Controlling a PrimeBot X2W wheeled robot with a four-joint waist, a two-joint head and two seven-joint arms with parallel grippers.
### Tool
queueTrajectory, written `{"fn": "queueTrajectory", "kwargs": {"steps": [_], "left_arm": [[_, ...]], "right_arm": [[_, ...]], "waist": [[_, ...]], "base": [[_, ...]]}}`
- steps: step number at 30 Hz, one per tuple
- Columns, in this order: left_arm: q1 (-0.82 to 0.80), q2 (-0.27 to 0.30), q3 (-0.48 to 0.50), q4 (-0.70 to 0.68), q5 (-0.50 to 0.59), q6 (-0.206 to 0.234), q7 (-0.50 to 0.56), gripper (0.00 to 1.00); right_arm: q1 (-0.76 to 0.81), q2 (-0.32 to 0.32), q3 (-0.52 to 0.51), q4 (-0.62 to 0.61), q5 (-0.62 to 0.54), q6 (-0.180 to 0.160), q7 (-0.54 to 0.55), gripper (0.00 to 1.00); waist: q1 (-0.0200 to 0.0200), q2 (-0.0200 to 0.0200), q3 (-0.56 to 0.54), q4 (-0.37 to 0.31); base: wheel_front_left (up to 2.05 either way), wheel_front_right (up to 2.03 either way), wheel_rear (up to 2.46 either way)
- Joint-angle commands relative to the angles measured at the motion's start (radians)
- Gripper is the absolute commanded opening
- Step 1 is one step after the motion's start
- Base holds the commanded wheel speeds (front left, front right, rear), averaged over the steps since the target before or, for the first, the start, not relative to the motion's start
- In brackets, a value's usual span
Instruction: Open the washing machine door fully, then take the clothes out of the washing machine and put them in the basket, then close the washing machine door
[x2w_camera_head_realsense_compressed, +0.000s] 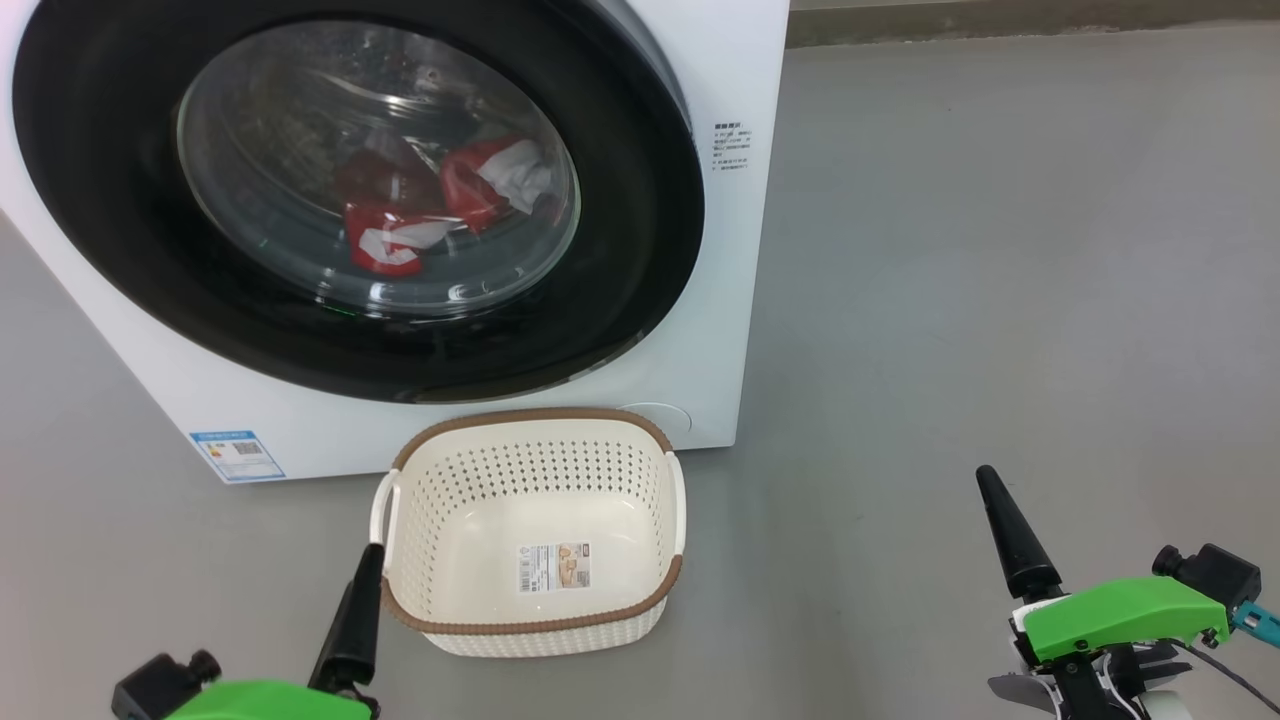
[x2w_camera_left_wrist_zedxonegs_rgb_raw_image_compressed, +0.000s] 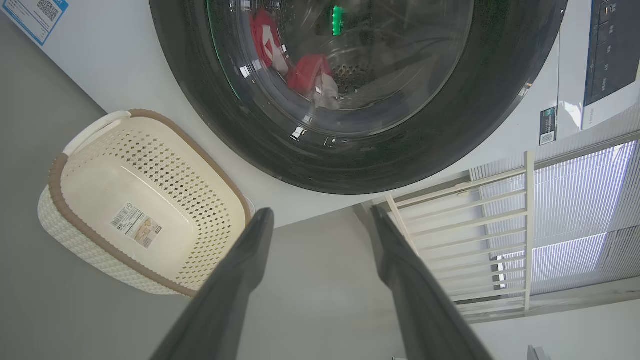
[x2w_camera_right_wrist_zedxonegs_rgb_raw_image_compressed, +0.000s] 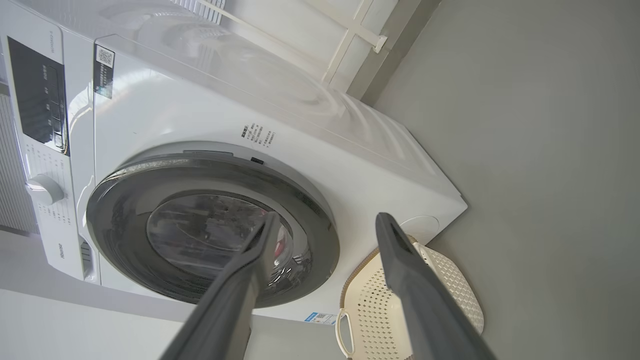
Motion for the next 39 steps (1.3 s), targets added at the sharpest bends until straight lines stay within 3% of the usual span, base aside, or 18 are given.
{"fn": "queueTrajectory", "kwargs": {"steps": [1, 39], "left_arm": [[-0.057, 0.013, 0.008, -0.028, 0.036, 0.006, -0.013, 1.00], [-0.125, 0.022, -0.023, -0.050, 0.532, 0.029, -0.122, 1.00]], "right_arm": [[-0.056, -0.011, 0.012, -0.022, -0.037, 0.000, -0.014, 1.00], [-0.154, -0.022, 0.090, 0.004, -0.542, 0.000, -0.123, 1.00]], "waist": [[-0.0001, -0.0001, 0.001, 0.000], [-0.0001, -0.0001, 0.021, -0.006]], "base": [[0.00, 0.00, 0.00], [0.00, 0.00, 0.00]]}}
